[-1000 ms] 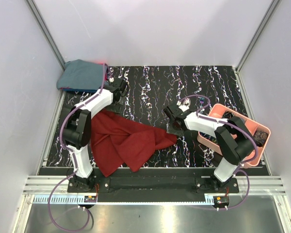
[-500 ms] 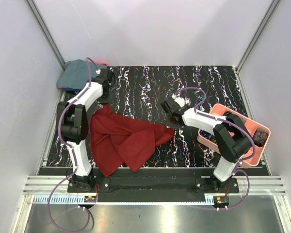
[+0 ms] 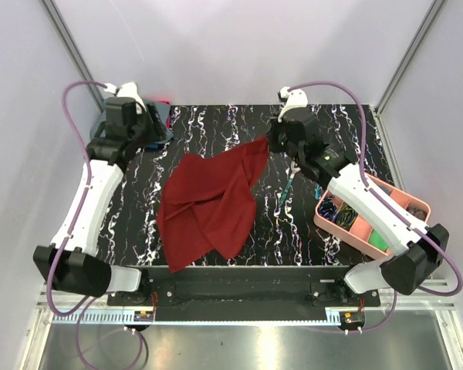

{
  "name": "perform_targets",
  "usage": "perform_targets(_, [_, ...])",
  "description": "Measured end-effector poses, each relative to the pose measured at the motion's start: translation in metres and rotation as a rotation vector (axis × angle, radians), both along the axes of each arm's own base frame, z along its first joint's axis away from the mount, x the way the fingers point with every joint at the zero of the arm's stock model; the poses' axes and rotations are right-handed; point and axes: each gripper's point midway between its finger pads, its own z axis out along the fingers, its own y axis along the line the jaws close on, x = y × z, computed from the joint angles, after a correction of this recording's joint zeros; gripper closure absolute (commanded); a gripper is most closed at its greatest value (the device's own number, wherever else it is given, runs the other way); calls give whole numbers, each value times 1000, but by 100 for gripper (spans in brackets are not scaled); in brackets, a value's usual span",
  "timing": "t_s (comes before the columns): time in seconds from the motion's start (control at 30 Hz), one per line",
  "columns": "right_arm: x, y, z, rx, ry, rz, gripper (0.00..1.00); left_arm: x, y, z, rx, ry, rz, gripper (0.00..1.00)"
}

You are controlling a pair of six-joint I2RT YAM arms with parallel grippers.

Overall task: Fold the napkin into a case and place the utensils inside
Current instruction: Flatten out the crumpled napkin at the center of the board.

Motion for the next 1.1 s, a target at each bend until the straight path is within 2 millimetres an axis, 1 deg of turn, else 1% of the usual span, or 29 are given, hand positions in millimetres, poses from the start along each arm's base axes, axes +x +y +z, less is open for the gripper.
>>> perform_targets(0.03, [2, 4, 14, 6, -35, 27, 100, -1, -6, -7, -20, 14, -27, 37])
perform_targets(0.07, [3, 8, 25, 7, -60, 50, 100, -1, -15, -20, -50, 34, -68, 36])
perform_targets(0.1, [6, 11, 35, 7, -81, 65, 100, -5, -25, -40, -82, 69, -109, 34])
perform_targets(0.17, [13, 18, 56, 14, -115, 83, 100, -23, -51, -77, -152, 141, -214, 29])
perform_targets(0.2, [17, 21, 65, 20, -129, 87, 100, -32, -61, -86, -162, 159, -253, 28])
perform_targets(0.23, [21, 26, 78, 33, -145, 93, 100, -47, -79, -94, -167, 169, -312, 25])
perform_targets(0.27, [24, 30, 88, 47, -159, 102, 100, -56, -95, -94, -165, 153, -360, 22])
perform_targets(0.3, [26, 33, 97, 59, -171, 106, 100, -67, -115, -88, -168, 115, -425, 21])
perform_targets(0.37, [28, 36, 109, 80, -179, 107, 100, -92, -154, -69, -188, 19, -545, 21])
perform_targets(0.47, [28, 39, 115, 106, -166, 103, 100, -114, -190, -42, -210, -123, -623, 22])
perform_targets(0.5, [28, 39, 114, 111, -155, 100, 100, -119, -196, -39, -211, -148, -631, 21])
perform_targets(0.53, [29, 40, 113, 115, -142, 97, 100, -122, -205, -38, -205, -179, -631, 21])
perform_targets(0.6, [29, 42, 109, 121, -119, 93, 100, -137, -223, -48, -197, -198, -658, 20])
perform_targets(0.67, [28, 44, 104, 123, -91, 95, 100, -153, -239, -71, -168, -163, -695, 24])
perform_targets(0.7, [28, 45, 102, 125, -83, 98, 100, -156, -242, -81, -150, -144, -697, 26])
perform_targets(0.77, [28, 47, 101, 123, -66, 103, 100, -155, -248, -106, -102, -88, -669, 28])
perform_targets(0.8, [27, 47, 100, 121, -59, 106, 100, -152, -245, -120, -75, -53, -641, 28])
perform_targets(0.83, [26, 48, 100, 120, -55, 111, 100, -151, -240, -130, -50, -25, -613, 24])
perform_targets(0.87, [26, 48, 102, 122, -56, 114, 100, -149, -234, -137, -34, -11, -586, 21])
perform_targets(0.93, [25, 47, 103, 120, -56, 116, 100, -142, -216, -140, -30, -1, -513, 23])
perform_targets(0.97, [25, 47, 104, 118, -57, 117, 100, -136, -204, -139, -38, 4, -462, 26])
perform_targets(1.0, [24, 47, 104, 116, -57, 117, 100, -129, -192, -137, -49, 7, -409, 26])
perform_targets(1.03, [24, 46, 104, 113, -56, 116, 100, -116, -171, -135, -63, 21, -322, 26])
perform_targets(1.1, [24, 45, 102, 106, -51, 116, 100, -96, -139, -136, -60, 47, -193, 25])
